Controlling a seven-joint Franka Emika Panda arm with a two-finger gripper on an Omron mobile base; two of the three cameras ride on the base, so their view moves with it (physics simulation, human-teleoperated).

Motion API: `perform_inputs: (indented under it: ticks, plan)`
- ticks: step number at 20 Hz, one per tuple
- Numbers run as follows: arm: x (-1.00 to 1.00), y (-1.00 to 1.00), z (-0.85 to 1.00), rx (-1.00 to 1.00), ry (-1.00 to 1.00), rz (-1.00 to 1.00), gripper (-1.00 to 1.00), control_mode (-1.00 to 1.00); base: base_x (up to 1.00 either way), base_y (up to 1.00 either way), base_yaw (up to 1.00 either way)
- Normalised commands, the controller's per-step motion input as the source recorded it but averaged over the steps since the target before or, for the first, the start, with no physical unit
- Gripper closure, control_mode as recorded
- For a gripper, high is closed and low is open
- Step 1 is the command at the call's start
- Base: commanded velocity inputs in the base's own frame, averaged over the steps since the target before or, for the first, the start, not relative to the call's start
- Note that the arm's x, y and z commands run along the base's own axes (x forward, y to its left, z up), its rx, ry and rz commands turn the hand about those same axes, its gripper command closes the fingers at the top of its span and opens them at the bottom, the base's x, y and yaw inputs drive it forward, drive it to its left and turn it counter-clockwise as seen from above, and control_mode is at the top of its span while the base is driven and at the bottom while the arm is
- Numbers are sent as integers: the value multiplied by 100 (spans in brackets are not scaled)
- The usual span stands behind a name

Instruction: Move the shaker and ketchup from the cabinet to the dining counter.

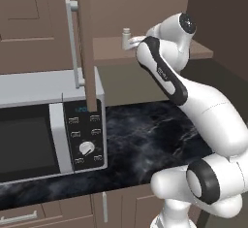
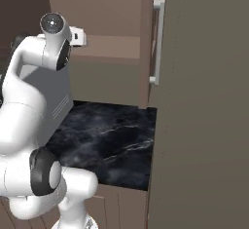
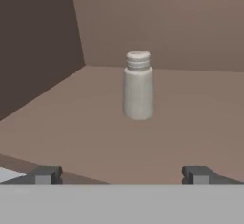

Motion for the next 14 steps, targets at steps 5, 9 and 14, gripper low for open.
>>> perform_inputs:
  ticks: [5,9,14]
  plan:
    - [62,13,0,-5,7,0,-100,-100,0,0,0]
    - [60,3,-1,-3,0,0,-100,-100,0,0,0]
    - [50,5,-13,-1,0,0,-100,-100,0,0,0]
